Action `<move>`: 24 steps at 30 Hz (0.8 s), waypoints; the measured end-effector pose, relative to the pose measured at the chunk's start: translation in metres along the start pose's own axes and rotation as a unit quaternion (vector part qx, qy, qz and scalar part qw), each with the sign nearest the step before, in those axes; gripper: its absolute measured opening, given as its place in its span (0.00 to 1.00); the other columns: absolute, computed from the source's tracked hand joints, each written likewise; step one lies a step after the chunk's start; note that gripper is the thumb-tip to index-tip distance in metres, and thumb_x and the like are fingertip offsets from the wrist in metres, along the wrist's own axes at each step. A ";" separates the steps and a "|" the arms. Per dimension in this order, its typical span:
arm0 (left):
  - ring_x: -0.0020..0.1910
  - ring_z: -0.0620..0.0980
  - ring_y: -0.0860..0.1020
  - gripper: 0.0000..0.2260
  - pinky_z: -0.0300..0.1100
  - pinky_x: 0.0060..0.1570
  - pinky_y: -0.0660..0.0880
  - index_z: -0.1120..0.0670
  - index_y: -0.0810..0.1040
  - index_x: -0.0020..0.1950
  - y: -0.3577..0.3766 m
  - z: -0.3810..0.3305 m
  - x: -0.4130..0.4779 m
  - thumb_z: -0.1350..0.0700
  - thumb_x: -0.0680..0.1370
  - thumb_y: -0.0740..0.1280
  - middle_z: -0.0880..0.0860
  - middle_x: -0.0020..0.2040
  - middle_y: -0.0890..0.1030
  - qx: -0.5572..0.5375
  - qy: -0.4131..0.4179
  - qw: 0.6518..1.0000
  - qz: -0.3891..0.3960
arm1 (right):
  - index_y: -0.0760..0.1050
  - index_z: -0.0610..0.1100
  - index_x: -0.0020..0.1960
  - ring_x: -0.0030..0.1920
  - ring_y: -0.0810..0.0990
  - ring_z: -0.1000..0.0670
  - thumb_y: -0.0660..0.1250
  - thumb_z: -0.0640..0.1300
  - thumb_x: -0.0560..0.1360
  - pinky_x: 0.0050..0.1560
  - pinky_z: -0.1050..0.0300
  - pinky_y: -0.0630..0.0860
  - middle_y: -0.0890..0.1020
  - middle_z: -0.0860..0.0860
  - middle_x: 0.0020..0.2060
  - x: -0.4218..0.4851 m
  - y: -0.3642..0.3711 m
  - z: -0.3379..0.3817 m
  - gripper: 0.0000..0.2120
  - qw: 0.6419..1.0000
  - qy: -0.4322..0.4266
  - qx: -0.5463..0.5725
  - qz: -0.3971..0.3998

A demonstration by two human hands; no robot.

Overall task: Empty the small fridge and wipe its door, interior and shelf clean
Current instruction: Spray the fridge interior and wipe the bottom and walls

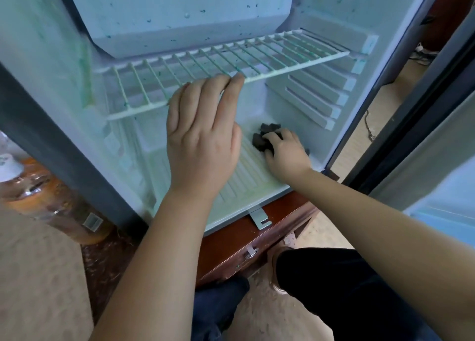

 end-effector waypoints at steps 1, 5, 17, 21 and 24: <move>0.55 0.53 0.71 0.20 0.51 0.61 0.70 0.58 0.80 0.62 0.000 -0.001 0.000 0.68 0.72 0.61 0.56 0.54 0.81 0.003 0.000 1.000 -0.001 | 0.70 0.44 0.69 0.66 0.66 0.40 0.61 0.43 0.78 0.59 0.48 0.72 0.70 0.41 0.64 0.001 -0.001 -0.002 0.19 1.000 0.006 -0.011 0.010; 0.57 0.53 0.71 0.20 0.52 0.65 0.68 0.58 0.80 0.62 0.001 -0.005 -0.002 0.67 0.72 0.62 0.56 0.55 0.81 0.018 -0.025 1.000 0.001 | 0.72 0.45 0.67 0.58 0.73 0.38 0.64 0.42 0.76 0.52 0.50 0.75 0.72 0.40 0.60 0.003 -0.010 -0.003 0.20 0.999 0.030 -0.007 0.025; 0.65 0.55 0.71 0.25 0.52 0.69 0.64 0.59 0.74 0.70 -0.002 -0.002 -0.008 0.67 0.72 0.63 0.56 0.65 0.77 0.074 0.032 0.995 0.062 | 0.60 0.47 0.75 0.70 0.64 0.43 0.66 0.35 0.73 0.65 0.58 0.65 0.62 0.44 0.72 -0.001 -0.012 0.033 0.34 0.976 -0.003 0.097 0.196; 0.69 0.56 0.70 0.24 0.52 0.73 0.60 0.60 0.73 0.70 -0.010 0.001 -0.008 0.68 0.73 0.63 0.57 0.69 0.74 0.030 0.032 0.993 0.106 | 0.72 0.47 0.67 0.68 0.61 0.43 0.70 0.48 0.73 0.64 0.49 0.66 0.66 0.47 0.69 0.000 -0.009 0.026 0.23 0.997 -0.030 0.018 0.071; 0.72 0.57 0.66 0.21 0.51 0.75 0.57 0.62 0.73 0.69 -0.020 0.001 -0.014 0.69 0.75 0.62 0.59 0.71 0.71 -0.014 0.016 0.990 0.138 | 0.74 0.43 0.62 0.72 0.61 0.44 0.69 0.48 0.74 0.65 0.49 0.65 0.69 0.45 0.69 -0.003 -0.007 0.023 0.18 0.995 -0.052 0.075 0.035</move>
Point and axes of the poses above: each hand's wrist, its own x-axis towards the middle knuckle, its own y-axis out of the palm, z = x × y, the point moved 5 cm from there along x, towards the middle knuckle
